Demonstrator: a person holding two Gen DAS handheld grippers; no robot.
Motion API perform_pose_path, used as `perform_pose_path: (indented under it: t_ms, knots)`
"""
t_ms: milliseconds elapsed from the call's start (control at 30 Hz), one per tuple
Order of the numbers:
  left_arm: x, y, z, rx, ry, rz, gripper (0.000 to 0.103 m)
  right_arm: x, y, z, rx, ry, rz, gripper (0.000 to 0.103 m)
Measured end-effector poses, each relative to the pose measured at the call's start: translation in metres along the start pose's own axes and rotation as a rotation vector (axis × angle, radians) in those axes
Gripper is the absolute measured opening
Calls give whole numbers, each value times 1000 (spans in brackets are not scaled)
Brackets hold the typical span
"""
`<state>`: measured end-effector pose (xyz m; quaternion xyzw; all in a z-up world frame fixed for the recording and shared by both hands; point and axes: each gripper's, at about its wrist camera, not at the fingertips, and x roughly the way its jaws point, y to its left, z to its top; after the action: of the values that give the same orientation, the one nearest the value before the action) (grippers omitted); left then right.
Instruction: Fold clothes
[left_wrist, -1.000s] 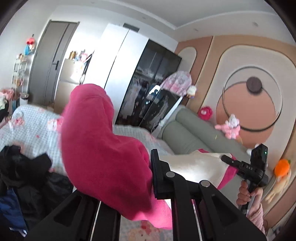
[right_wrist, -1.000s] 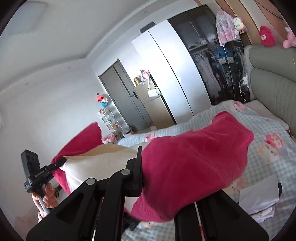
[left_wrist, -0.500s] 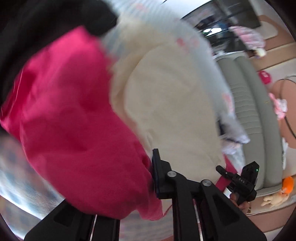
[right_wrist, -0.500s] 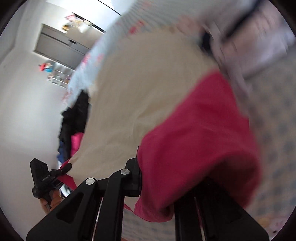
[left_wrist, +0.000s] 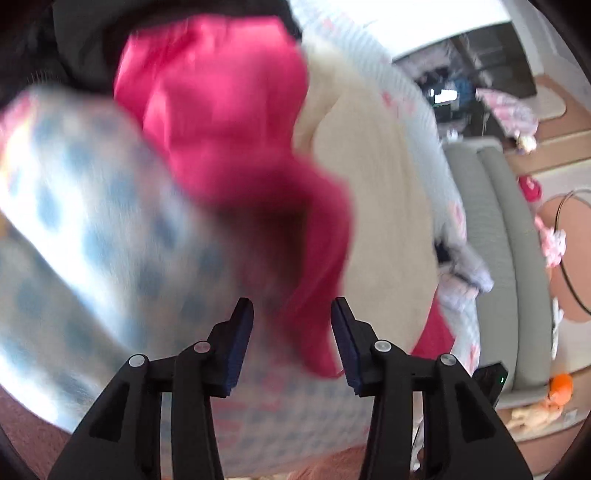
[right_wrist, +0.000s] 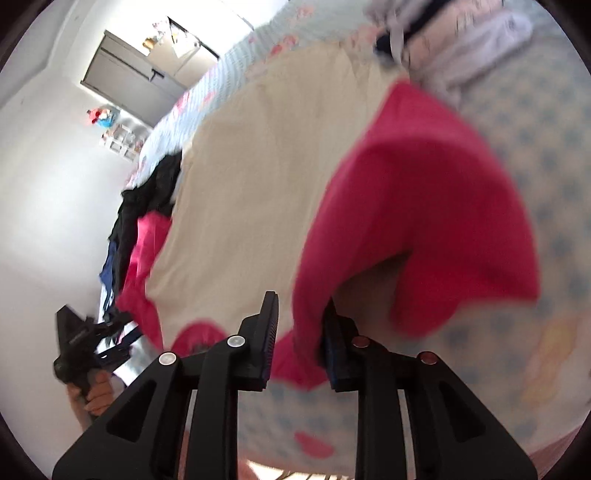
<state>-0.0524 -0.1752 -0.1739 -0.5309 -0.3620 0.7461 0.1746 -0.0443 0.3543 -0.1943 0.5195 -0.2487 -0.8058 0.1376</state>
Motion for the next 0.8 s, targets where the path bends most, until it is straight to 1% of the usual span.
perform_pose_path:
  t_ms: [67,100,133,167,200,233,267,300,333,367,400,433,533,600,667,700,733,767,800]
  knots:
    - [8,6,-10,-5,20,-13,46,9,4,-8,-24,29,-26,23]
    - [12,9,-16,-8,31,-19,46,12,3,-9,-21,24,-27,23]
    - [17,6,-18,-4,27,-59,46,12,1,-9,-3,10,-9,23]
    - [21,1,-21,1,23,-102,46,12,-1,-9,14,-5,9,27]
    - [28,-1,-20,-6,25,-130,46,12,-3,-9,32,-19,28,31]
    - [35,-4,-19,-12,29,-136,46,12,-4,-9,38,-25,32,33]
    - [44,-7,-19,-5,44,-111,46,14,-4,-9,35,-25,25,33]
    - [53,-10,-19,2,60,-84,39,15,-4,-10,32,-25,17,32]
    - [56,-11,-19,10,84,-47,5,17,-5,-10,29,-24,10,30]
    - [56,-14,-20,25,89,-39,6,16,0,-10,20,-20,-11,17]
    - [56,-17,-22,40,92,-34,6,10,4,-8,16,-26,-10,6]
    - [46,-25,-21,59,64,-61,6,2,4,-7,20,-43,21,5]
    - [26,-38,-9,52,8,-151,6,-22,6,-3,32,-96,114,5]
    - [25,-37,-4,42,0,-139,9,-26,0,2,68,-94,137,5]
    - [25,-35,-4,50,-2,-128,16,-25,-7,4,82,-79,112,7]
    - [28,-36,-12,77,5,-117,30,-24,-8,1,73,-71,110,8]
    - [30,-36,-19,105,11,-105,48,-21,-9,-2,62,-55,111,10]
    - [35,-38,-27,139,22,-91,51,-17,-9,-7,47,-26,108,17]
    - [38,-38,-36,182,38,-60,51,-12,-8,-12,25,9,98,24]
